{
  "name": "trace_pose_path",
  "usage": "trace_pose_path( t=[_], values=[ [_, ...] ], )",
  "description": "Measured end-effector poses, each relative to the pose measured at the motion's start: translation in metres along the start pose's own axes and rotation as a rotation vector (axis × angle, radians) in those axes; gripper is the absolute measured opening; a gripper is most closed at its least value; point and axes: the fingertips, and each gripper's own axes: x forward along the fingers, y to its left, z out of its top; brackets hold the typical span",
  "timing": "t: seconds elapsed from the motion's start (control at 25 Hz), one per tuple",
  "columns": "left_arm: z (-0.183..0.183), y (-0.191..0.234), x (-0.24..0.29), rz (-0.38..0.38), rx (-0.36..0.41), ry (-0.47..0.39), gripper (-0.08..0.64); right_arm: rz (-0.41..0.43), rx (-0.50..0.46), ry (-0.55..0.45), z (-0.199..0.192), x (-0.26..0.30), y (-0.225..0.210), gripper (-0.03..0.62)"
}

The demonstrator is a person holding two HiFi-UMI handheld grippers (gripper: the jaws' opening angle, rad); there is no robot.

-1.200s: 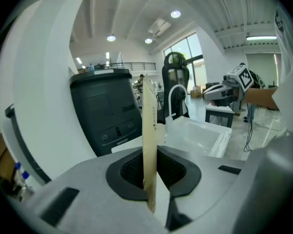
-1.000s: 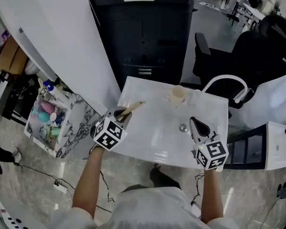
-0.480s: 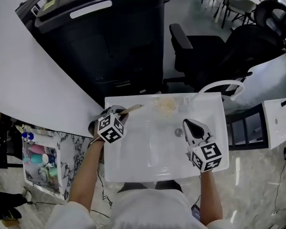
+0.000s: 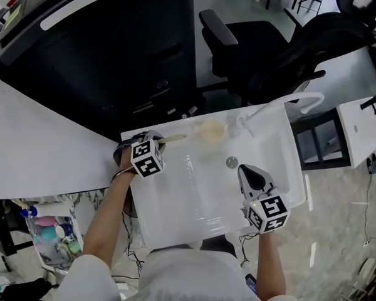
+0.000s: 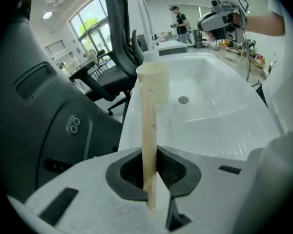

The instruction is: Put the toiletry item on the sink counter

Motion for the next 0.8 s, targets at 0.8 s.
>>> trace_pose_path(
  t=[0.8],
  values=[
    [-0.007,0.004,0.022,-0.102,-0.094,-0.014,0.178,-0.018,0.069,0.019,-0.011,0.008,0.003,-0.005]
  ],
)
